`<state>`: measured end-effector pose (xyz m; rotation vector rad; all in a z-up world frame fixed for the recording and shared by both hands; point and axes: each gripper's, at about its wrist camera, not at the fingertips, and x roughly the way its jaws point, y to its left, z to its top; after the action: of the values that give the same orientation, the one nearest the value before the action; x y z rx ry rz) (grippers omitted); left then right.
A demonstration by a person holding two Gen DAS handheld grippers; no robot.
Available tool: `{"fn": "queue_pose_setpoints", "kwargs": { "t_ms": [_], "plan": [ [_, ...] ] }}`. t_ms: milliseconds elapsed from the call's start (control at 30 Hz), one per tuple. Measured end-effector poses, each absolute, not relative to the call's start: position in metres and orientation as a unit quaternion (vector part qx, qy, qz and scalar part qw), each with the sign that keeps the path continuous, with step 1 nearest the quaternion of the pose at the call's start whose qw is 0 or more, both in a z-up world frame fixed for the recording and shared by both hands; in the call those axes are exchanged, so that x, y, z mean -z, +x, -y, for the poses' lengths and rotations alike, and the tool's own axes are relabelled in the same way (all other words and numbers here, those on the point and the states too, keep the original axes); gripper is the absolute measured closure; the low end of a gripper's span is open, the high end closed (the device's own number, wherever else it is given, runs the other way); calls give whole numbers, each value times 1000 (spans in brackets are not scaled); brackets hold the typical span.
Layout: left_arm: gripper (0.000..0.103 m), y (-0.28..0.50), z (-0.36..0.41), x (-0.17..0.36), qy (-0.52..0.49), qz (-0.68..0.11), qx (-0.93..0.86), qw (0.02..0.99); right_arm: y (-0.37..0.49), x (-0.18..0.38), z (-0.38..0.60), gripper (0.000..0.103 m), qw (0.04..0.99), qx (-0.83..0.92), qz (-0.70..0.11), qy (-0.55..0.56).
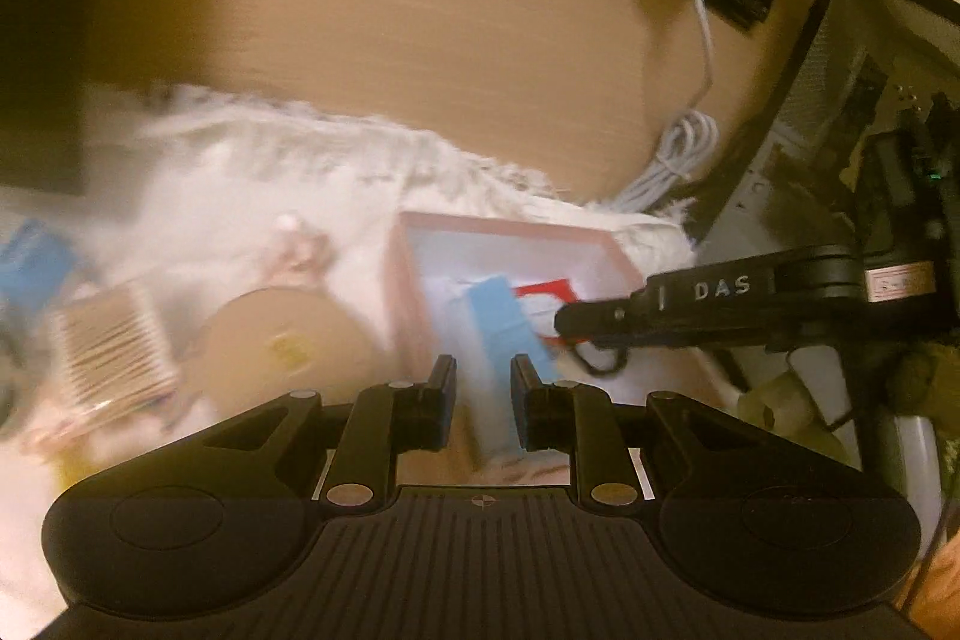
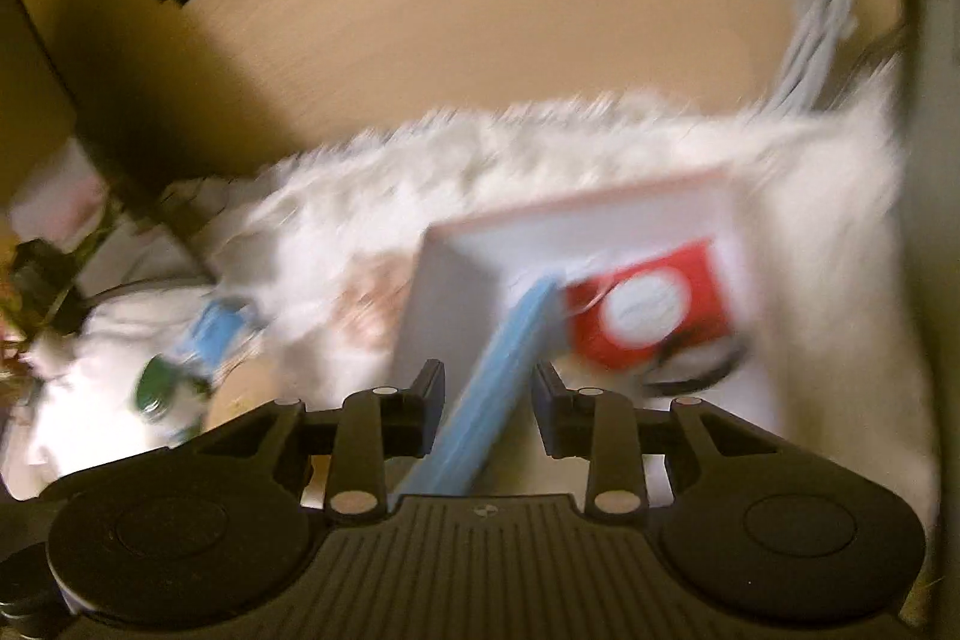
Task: Organize soft objects
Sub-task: 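Lower the mask and bracelet into the pink box and open both tools, then reach the left tool to the yellow funnel rim and close on it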
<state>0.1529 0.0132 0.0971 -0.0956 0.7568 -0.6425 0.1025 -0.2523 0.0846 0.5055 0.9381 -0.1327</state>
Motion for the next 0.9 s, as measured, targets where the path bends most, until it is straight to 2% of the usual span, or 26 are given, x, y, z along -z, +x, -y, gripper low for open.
{"fn": "queue_pose_setpoints", "kwargs": {
  "t_ms": [133,200,500,533,667,833,900],
  "plan": [
    [81,143,-47,-96,-50,-365,287,884,115,-64,235,73,843,55,-486,224],
    [81,139,-64,-94,-57,-366,275,887,119,-57,230,92,840,55,-500,204],
    [81,126,-123,-85,-76,-365,215,903,123,-60,243,92,855,143,-485,117],
    [81,125,-129,-85,-76,-362,207,906,120,-61,244,91,856,149,-482,114],
    [81,124,-155,-85,-94,-350,168,917,108,-72,237,69,867,157,-464,94],
    [81,126,-206,-89,-144,-323,77,932,85,-95,208,58,893,164,-419,20],
    [81,128,-222,-88,-154,-325,57,931,74,-104,192,47,904,161,-397,-16]
  ]
}}
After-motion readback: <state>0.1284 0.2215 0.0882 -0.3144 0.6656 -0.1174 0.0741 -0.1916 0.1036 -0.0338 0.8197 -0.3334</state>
